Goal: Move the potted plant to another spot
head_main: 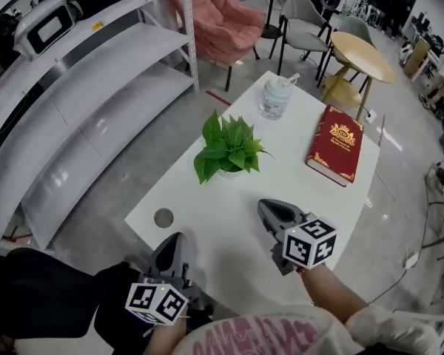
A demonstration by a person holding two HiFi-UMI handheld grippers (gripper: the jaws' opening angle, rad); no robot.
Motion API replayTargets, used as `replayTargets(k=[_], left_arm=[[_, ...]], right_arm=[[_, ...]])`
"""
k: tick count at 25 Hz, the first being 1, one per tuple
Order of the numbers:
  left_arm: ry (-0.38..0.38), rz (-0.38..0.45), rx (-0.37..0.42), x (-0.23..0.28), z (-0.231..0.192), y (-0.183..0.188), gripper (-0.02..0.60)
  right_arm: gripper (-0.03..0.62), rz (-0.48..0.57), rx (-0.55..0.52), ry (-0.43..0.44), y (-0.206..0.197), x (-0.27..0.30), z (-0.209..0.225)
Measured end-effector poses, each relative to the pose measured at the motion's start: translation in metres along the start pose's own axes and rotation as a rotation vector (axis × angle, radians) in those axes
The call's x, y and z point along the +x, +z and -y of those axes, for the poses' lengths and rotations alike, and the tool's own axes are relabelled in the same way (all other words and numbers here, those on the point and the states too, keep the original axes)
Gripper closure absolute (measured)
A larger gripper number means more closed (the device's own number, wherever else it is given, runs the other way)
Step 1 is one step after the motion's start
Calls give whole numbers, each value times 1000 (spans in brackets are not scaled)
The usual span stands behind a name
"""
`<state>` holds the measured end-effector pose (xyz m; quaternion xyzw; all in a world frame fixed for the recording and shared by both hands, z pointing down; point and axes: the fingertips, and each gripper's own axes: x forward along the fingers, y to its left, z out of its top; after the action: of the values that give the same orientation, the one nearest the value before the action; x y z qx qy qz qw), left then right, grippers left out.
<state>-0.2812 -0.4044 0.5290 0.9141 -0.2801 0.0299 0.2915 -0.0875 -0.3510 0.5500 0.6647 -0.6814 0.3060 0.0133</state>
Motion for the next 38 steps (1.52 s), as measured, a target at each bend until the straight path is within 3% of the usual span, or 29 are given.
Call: replayTargets(k=[8, 16, 17, 21, 23, 30, 38], left_arm=[[-24, -54, -24, 46, -24, -15, 578], [-9, -68, -37, 60, -44, -20, 578], [-5, -70, -39, 60, -46, -22, 578], [2, -71, -49, 63, -52, -24, 578], [2, -71, -51, 65, -53, -25, 578], [-1, -72, -52, 68, -53, -27, 578], [9, -76, -56, 64, -53, -31, 578]], right_arm=[[588, -67, -16, -7, -13, 52, 20], [588, -90, -66, -3, -5, 81, 35], [571, -95, -72, 3, -4, 84, 36], [231, -116, -95, 57, -1, 95, 31], [138, -100, -121, 66, 4, 101, 28], [53, 9, -180, 35, 32, 118, 29], [6, 68, -185, 22, 45, 139, 29]])
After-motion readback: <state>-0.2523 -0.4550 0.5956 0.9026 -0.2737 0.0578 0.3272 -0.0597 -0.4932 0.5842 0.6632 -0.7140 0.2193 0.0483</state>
